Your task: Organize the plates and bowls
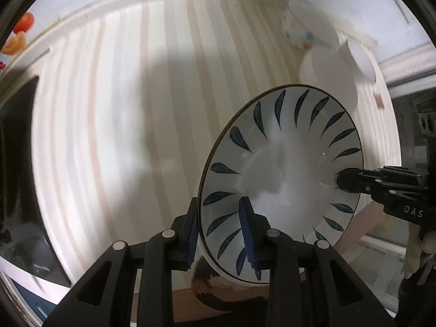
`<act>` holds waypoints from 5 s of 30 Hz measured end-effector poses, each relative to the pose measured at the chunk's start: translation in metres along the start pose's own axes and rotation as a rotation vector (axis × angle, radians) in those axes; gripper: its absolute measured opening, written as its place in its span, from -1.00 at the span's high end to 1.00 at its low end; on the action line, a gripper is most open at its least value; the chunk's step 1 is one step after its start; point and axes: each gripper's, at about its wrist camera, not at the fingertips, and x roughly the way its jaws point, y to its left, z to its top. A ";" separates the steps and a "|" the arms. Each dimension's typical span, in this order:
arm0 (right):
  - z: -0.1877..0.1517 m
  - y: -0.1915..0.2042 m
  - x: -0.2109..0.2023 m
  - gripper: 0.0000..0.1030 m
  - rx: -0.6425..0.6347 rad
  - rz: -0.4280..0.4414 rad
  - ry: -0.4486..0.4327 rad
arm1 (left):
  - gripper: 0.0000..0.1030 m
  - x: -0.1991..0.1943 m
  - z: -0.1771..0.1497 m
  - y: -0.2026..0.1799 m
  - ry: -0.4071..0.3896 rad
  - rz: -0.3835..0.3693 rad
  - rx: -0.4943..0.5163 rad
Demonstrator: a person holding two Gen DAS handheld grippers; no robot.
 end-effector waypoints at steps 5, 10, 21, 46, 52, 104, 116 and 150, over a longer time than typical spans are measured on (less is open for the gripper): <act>-0.029 -0.016 0.016 0.66 0.023 -0.005 0.039 | 0.50 0.019 -0.010 -0.011 0.032 0.020 0.008; -0.042 -0.025 0.025 0.66 0.029 -0.014 0.045 | 0.49 0.027 -0.010 -0.022 0.046 0.037 0.002; -0.038 -0.022 0.040 0.66 -0.021 -0.037 0.064 | 0.48 0.041 -0.012 -0.039 0.040 0.088 -0.033; -0.085 0.026 -0.027 0.03 -0.034 -0.121 -0.139 | 0.44 -0.060 -0.096 -0.059 -0.238 0.157 -0.107; -0.126 0.056 -0.072 -0.53 -0.022 -0.147 -0.255 | -0.30 -0.110 -0.131 -0.068 -0.337 0.153 -0.090; 0.049 -0.142 -0.079 -0.23 0.134 0.040 -0.296 | 0.09 0.031 0.134 -0.144 -0.128 0.030 -0.164; 0.087 -0.156 -0.017 0.71 0.120 0.044 -0.161 | 0.55 0.059 0.143 -0.156 -0.065 0.027 -0.138; -0.070 -0.195 -0.083 0.71 0.158 0.033 -0.149 | 0.55 0.044 0.026 -0.264 -0.046 -0.005 0.037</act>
